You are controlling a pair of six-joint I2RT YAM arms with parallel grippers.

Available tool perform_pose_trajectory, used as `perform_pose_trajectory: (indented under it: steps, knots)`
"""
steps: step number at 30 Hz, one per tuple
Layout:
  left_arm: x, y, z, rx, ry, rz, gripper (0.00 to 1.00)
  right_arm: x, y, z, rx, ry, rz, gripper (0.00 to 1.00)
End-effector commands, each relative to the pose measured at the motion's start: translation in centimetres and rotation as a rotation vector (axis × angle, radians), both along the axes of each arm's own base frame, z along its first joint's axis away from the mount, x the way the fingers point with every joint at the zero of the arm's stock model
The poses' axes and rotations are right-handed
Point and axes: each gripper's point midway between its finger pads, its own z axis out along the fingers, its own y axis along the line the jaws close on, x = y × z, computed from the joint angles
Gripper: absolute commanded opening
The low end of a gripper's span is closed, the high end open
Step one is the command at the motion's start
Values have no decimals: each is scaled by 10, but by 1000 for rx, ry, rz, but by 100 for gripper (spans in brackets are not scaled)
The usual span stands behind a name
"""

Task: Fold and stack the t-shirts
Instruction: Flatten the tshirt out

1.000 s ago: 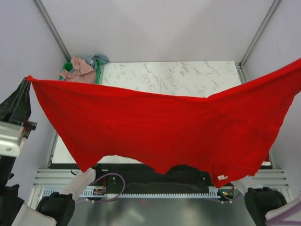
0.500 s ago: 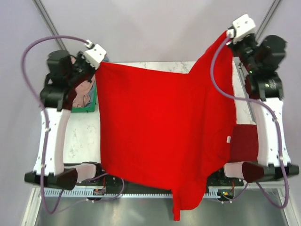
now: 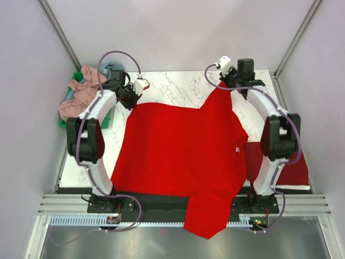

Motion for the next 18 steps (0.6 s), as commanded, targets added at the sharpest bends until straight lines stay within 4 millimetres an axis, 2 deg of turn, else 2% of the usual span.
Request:
perform_pose_trajectory:
  steps: [1, 2, 3, 4, 5, 6, 7, 8, 9, 10, 11, 12, 13, 14, 15, 16, 18]
  knots:
    - [34, 0, 1, 30, -59, -15, 2, 50, -8, 9, -40, -96, -45, 0]
    - [38, 2, -2, 38, -56, -8, 2, 59, -10, 3, -46, -92, -59, 0]
    - [45, 1, -4, 38, -58, -2, 2, 70, -14, -25, -61, -54, -86, 0]
    - [49, 2, -15, 45, -38, 6, 2, 82, -15, -16, -51, -82, -104, 0]
    - [54, 4, -20, 46, -37, 25, 2, 90, -16, -18, -47, -89, -118, 0]
    - [62, 5, -16, 46, -52, 36, 2, 99, -17, -40, -53, -65, -141, 0]
    - [66, 8, -28, 56, -33, 50, 2, 113, -17, -24, -38, -112, -157, 0]
    - [75, 8, -23, 50, -54, 64, 2, 121, -18, -24, -23, -121, -175, 0]
    - [79, 9, -24, 53, -56, 72, 2, 130, -18, -43, -25, -105, -195, 0]
    - [83, 12, -33, 66, -47, 82, 2, 144, -17, -23, -13, -162, -207, 0]
    - [92, 12, -26, 62, -71, 90, 2, 152, -15, -20, -4, -186, -216, 0]
    - [97, 13, -27, 65, -74, 98, 2, 159, -13, -37, -9, -177, -218, 0]
    - [102, 15, -26, 64, -80, 115, 2, 169, -7, -19, 1, -234, -216, 0]
    - [111, 15, -25, 59, -91, 123, 2, 175, -6, -31, -8, -234, -213, 0]
    - [115, 16, -23, 54, -98, 134, 2, 179, -3, -28, -10, -258, -210, 0]
    - [120, 16, -20, 44, -107, 146, 2, 185, 1, -14, -5, -320, -210, 0]
    - [135, 16, -13, 30, -138, 161, 2, 192, 3, -11, -14, -374, -225, 0]
